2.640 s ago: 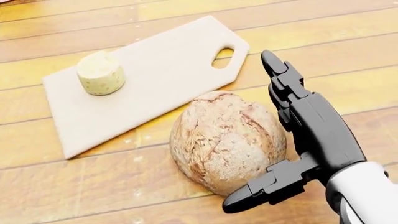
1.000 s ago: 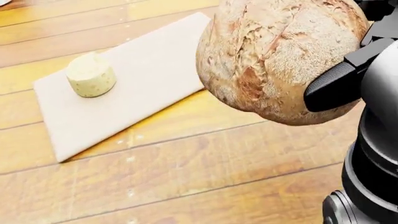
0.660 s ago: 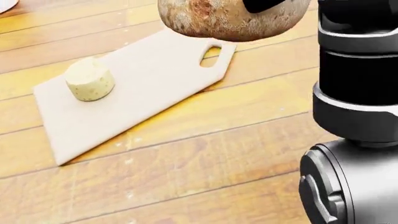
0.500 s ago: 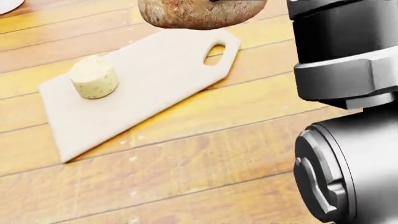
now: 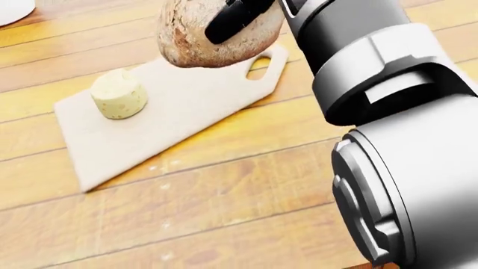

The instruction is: Place the bread and cheese on the cutting board.

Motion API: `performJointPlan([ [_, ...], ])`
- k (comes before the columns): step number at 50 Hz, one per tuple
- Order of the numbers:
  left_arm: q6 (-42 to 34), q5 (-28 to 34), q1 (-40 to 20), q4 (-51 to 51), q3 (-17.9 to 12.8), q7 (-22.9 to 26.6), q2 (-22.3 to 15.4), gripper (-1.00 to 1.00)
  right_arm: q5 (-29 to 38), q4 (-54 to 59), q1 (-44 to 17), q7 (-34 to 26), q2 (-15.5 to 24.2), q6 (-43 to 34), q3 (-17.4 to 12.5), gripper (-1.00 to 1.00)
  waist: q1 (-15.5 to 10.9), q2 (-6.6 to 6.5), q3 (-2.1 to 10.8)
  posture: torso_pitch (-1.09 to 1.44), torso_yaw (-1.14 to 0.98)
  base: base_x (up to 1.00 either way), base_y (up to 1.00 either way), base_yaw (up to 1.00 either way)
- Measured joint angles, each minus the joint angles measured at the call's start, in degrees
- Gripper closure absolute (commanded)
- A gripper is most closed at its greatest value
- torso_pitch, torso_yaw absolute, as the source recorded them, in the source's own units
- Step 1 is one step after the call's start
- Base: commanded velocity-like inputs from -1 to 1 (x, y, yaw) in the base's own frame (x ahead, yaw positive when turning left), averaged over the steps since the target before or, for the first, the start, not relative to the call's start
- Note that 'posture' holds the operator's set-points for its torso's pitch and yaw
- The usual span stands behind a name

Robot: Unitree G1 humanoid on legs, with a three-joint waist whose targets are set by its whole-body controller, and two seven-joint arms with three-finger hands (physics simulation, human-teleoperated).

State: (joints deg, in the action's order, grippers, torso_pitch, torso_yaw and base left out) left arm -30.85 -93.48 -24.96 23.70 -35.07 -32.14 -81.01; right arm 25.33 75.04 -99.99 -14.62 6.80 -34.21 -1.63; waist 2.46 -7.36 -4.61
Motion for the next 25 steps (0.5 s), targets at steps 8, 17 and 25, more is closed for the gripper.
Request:
performJointPlan([
  [8, -4.21, 6.81, -5.79, 0.03, 8.71, 1.79, 7.42, -1.0, 0.3, 1.57, 1.4, 3.34, -1.58, 1.88, -1.48, 1.0, -0.26, 0.26, 0.21, 0.0, 0.0, 0.0, 0.0, 0.0],
  [17, -11.03, 11.76, -10.24, -0.21, 7.3, 2.79, 12.58, -1.0, -0.17, 2.96, 2.64, 6.94, -2.92, 3.49, -3.02, 1.0, -0.11, 0.55, 0.35, 0.0, 0.0, 0.0, 0.0, 0.0],
  [25, -13.53, 12.93, -11.48, 0.24, 6.79, 3.08, 14.33, -1.0, -1.58, 3.21, 2.57, 10.96, -4.11, 5.21, -4.84, 1.0, -0.18, 0.63, 0.58, 0.0, 0.0, 0.0, 0.0, 0.0],
])
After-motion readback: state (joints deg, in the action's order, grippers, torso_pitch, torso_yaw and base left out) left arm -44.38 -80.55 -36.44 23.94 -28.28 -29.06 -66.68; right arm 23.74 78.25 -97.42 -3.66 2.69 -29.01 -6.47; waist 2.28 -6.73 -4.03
